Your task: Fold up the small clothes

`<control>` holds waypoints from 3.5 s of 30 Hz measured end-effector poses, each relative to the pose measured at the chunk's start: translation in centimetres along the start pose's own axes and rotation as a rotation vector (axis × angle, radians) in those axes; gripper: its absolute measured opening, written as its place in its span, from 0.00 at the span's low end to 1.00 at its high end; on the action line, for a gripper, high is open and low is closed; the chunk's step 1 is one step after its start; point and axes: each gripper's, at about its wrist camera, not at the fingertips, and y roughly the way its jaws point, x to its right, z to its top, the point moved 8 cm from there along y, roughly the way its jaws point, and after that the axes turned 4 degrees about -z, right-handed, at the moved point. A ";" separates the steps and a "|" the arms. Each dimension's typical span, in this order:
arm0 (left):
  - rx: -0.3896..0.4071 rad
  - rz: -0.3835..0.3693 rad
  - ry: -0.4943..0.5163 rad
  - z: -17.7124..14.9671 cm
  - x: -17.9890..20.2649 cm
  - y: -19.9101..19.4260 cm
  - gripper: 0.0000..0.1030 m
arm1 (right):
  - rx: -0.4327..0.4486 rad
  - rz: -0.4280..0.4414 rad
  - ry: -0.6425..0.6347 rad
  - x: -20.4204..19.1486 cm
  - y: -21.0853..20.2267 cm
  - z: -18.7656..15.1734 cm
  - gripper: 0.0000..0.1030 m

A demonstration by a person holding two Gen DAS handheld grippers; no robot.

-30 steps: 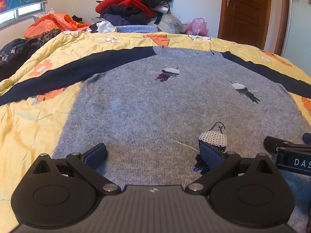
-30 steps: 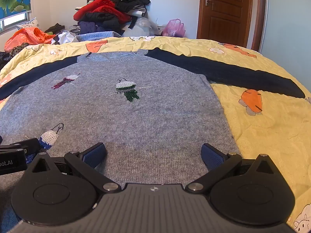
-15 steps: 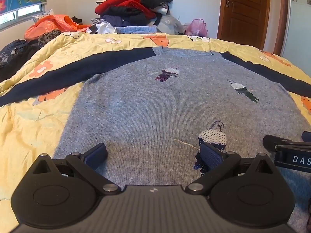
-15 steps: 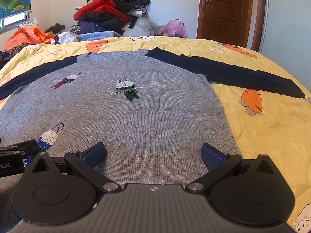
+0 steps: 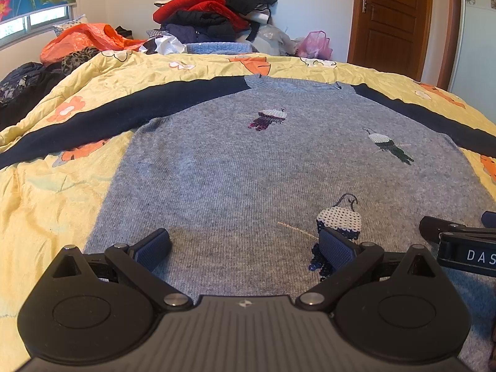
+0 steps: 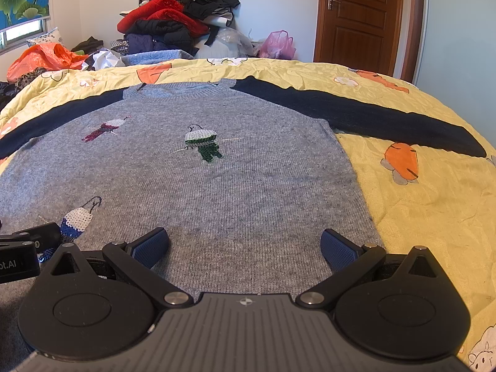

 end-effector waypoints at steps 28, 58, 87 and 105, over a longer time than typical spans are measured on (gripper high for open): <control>0.001 0.003 0.000 0.0 0.0 -0.1 1.00 | 0.000 -0.001 -0.001 0.0 -0.1 0.0 1.00; 0.001 0.002 0.000 0.0 -0.1 -0.1 1.00 | 0.000 -0.001 -0.002 0.1 -0.1 -0.1 1.00; 0.002 0.001 -0.003 0.0 -0.3 -0.2 1.00 | 0.040 0.023 1.034 40.4 9.9 7.3 0.71; 0.002 0.000 -0.003 0.0 -0.3 -0.2 1.00 | 0.214 0.303 0.424 17.3 5.4 15.9 0.11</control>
